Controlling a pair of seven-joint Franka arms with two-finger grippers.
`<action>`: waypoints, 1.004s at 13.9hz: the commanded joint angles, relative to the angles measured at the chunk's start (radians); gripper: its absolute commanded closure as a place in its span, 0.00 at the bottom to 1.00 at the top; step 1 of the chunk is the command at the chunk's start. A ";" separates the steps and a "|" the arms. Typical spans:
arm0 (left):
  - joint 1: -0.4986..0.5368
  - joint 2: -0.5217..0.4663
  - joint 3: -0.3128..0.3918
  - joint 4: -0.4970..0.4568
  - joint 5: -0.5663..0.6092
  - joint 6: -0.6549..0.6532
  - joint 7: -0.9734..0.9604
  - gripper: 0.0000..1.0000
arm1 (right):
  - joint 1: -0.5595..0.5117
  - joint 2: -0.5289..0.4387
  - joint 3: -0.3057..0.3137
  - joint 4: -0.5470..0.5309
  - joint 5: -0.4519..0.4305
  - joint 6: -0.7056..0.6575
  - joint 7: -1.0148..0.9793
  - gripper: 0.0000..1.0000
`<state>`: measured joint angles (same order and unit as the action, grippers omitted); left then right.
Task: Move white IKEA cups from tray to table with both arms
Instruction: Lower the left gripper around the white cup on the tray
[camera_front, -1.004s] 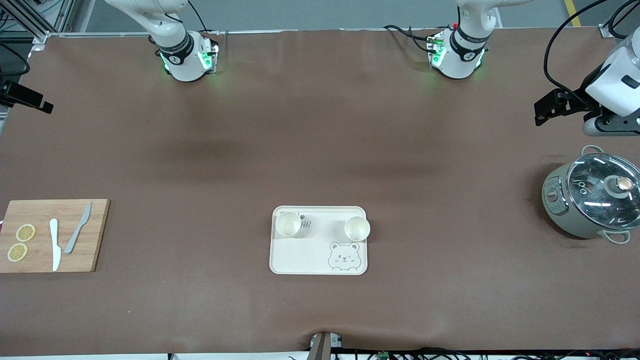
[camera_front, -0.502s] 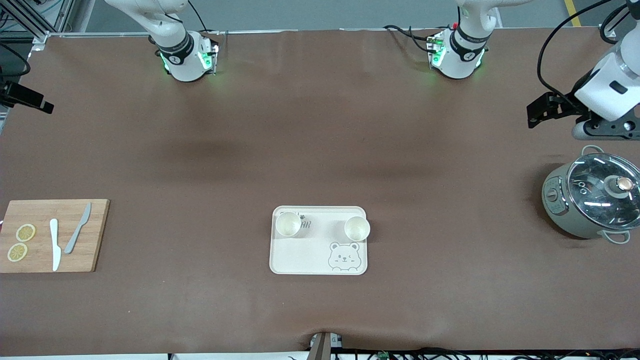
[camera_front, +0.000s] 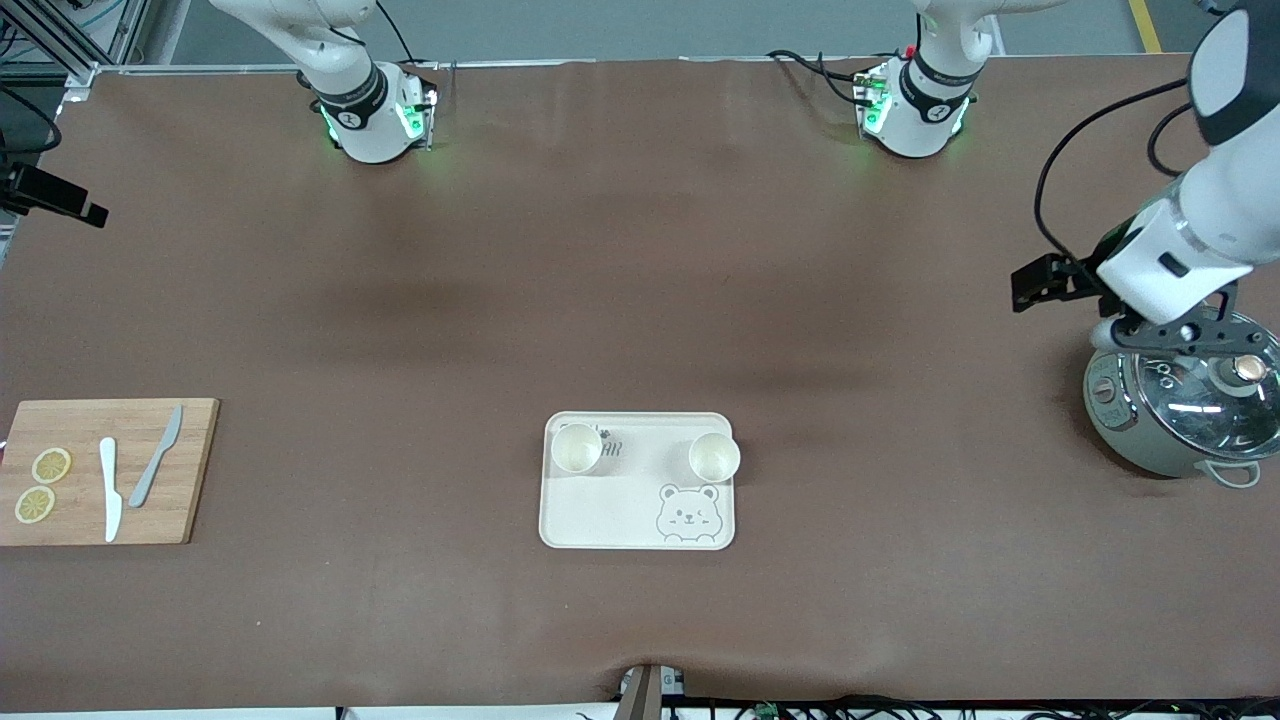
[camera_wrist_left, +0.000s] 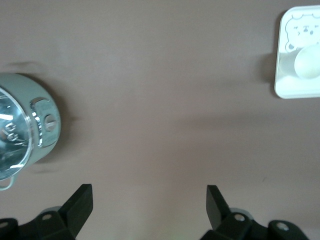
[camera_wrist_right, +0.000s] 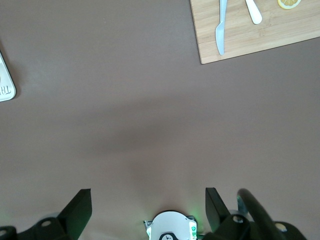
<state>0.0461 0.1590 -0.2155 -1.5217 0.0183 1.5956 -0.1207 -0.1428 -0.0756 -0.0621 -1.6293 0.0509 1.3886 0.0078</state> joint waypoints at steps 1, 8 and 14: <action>-0.066 0.069 -0.005 0.012 0.000 0.062 -0.133 0.00 | -0.023 -0.016 0.015 -0.014 -0.006 0.000 -0.012 0.00; -0.227 0.266 -0.005 0.014 0.104 0.291 -0.407 0.00 | -0.023 -0.016 0.015 -0.014 -0.006 -0.002 -0.012 0.00; -0.318 0.424 -0.005 0.024 0.100 0.509 -0.603 0.04 | -0.023 -0.016 0.015 -0.014 -0.006 0.000 -0.012 0.00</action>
<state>-0.2514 0.5324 -0.2209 -1.5255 0.0961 2.0564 -0.6564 -0.1436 -0.0756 -0.0621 -1.6311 0.0509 1.3886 0.0078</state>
